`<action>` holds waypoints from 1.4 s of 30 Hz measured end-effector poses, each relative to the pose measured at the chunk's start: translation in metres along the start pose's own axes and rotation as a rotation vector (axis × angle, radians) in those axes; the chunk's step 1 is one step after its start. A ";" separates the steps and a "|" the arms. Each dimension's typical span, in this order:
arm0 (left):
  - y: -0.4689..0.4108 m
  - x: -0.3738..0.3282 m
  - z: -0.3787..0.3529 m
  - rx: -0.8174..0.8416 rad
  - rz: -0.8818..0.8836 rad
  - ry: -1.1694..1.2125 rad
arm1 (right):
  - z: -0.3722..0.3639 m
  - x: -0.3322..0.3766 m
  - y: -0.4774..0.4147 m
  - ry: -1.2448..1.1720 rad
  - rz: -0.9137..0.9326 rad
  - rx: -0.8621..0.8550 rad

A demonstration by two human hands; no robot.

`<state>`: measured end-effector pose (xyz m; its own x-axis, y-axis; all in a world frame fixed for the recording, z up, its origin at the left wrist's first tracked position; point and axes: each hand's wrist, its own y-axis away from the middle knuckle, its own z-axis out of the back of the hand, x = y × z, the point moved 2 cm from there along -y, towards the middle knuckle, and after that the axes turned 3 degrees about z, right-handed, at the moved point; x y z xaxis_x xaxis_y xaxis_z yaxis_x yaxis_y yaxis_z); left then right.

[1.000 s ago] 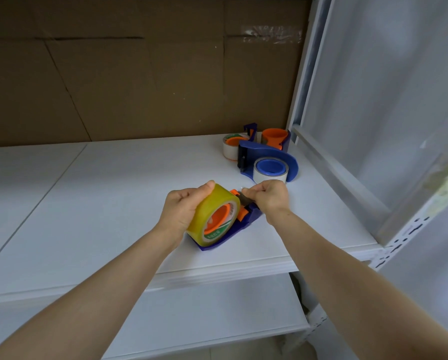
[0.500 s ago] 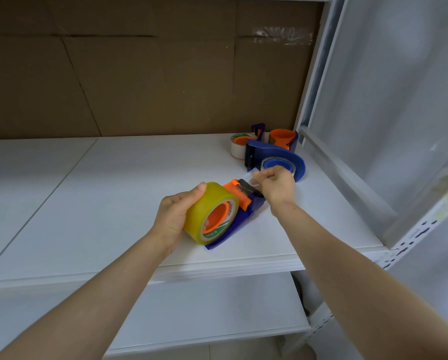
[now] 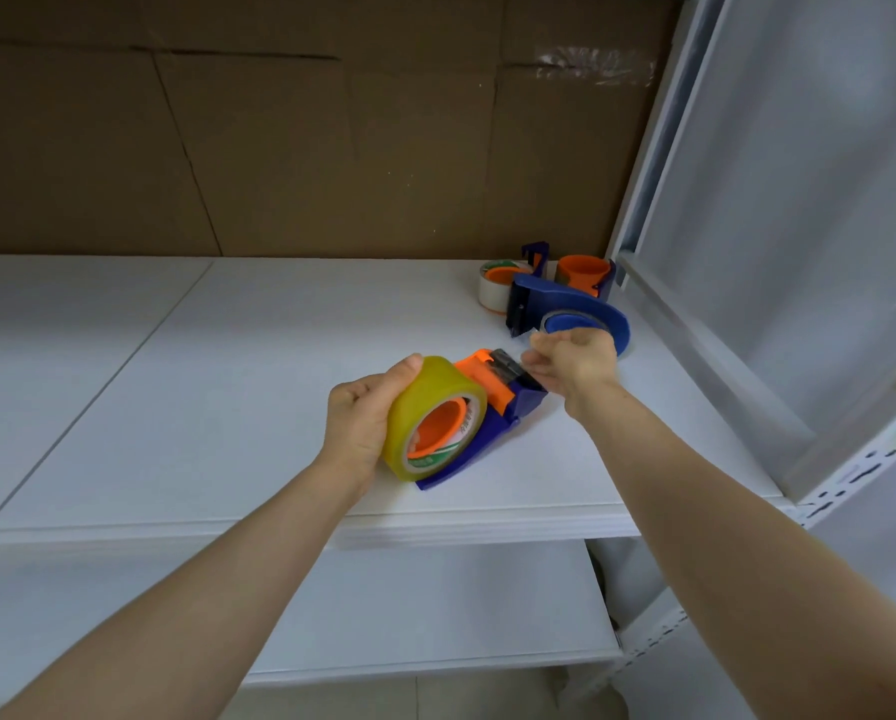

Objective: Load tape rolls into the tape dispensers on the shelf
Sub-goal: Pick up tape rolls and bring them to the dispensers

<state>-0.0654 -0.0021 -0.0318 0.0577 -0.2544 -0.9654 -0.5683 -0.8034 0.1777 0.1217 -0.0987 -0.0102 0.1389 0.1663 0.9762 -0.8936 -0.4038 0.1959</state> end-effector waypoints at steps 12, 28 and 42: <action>0.000 0.008 0.005 -0.083 -0.021 0.169 | -0.024 -0.038 0.020 -0.441 -0.530 0.249; -0.001 0.007 0.003 -0.088 -0.021 0.125 | -0.029 -0.007 0.011 0.001 -0.139 0.198; -0.001 0.000 -0.004 -0.141 -0.057 0.064 | -0.026 -0.033 0.016 -0.382 -0.321 0.162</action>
<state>-0.0616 -0.0034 -0.0313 0.1415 -0.2365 -0.9613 -0.4423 -0.8838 0.1524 0.0914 -0.0870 -0.0418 0.5675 -0.0232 0.8230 -0.7072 -0.5256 0.4729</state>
